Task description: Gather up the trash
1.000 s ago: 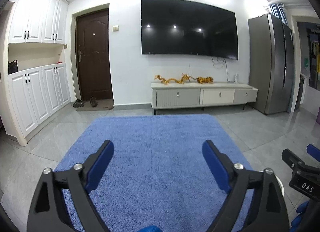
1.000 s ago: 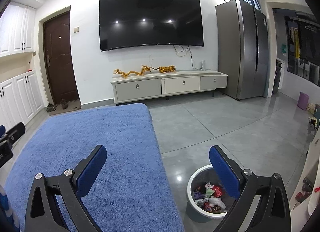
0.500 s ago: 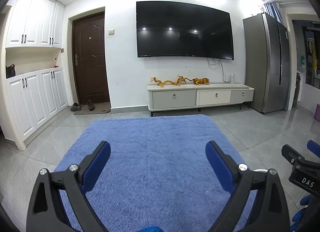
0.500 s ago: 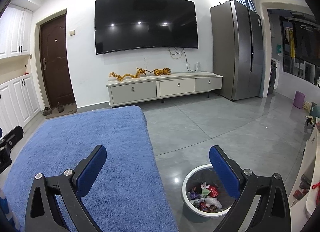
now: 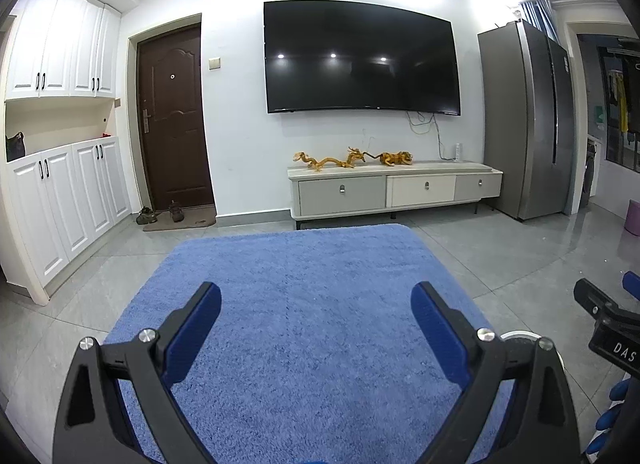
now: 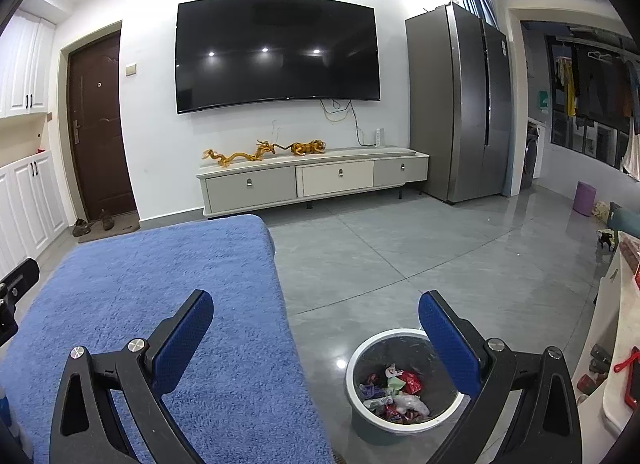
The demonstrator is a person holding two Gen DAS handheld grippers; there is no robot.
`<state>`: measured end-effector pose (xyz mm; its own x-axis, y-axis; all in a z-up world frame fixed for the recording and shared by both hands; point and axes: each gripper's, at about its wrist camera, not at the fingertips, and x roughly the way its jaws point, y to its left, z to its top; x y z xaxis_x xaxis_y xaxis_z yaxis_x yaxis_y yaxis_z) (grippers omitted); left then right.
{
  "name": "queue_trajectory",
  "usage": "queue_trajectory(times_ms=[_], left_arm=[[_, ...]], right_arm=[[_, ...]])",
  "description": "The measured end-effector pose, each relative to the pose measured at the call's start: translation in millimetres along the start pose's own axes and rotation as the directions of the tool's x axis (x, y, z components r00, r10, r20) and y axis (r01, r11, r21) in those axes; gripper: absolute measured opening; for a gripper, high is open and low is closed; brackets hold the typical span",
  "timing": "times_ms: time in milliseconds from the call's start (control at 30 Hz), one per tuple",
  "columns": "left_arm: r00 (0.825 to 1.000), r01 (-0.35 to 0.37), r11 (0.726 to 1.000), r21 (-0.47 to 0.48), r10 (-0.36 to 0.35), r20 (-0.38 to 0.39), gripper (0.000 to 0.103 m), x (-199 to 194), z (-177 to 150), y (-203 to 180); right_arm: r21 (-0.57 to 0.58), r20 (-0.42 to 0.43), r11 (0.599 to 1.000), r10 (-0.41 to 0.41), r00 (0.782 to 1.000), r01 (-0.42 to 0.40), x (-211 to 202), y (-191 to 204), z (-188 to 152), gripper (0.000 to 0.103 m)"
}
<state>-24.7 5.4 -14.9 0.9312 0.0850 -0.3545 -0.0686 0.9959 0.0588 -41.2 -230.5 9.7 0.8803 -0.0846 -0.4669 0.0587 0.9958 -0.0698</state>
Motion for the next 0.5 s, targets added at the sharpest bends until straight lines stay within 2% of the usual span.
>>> queue_trajectory(times_ms=[500], left_arm=[[1.0, 0.013, 1.0, 0.015, -0.013, -0.016, 0.096, 2.9, -2.9, -3.7]], right_arm=[[0.004, 0.011, 1.0, -0.027, 1.0, 0.027, -4.6, -6.0, -0.7, 0.103]])
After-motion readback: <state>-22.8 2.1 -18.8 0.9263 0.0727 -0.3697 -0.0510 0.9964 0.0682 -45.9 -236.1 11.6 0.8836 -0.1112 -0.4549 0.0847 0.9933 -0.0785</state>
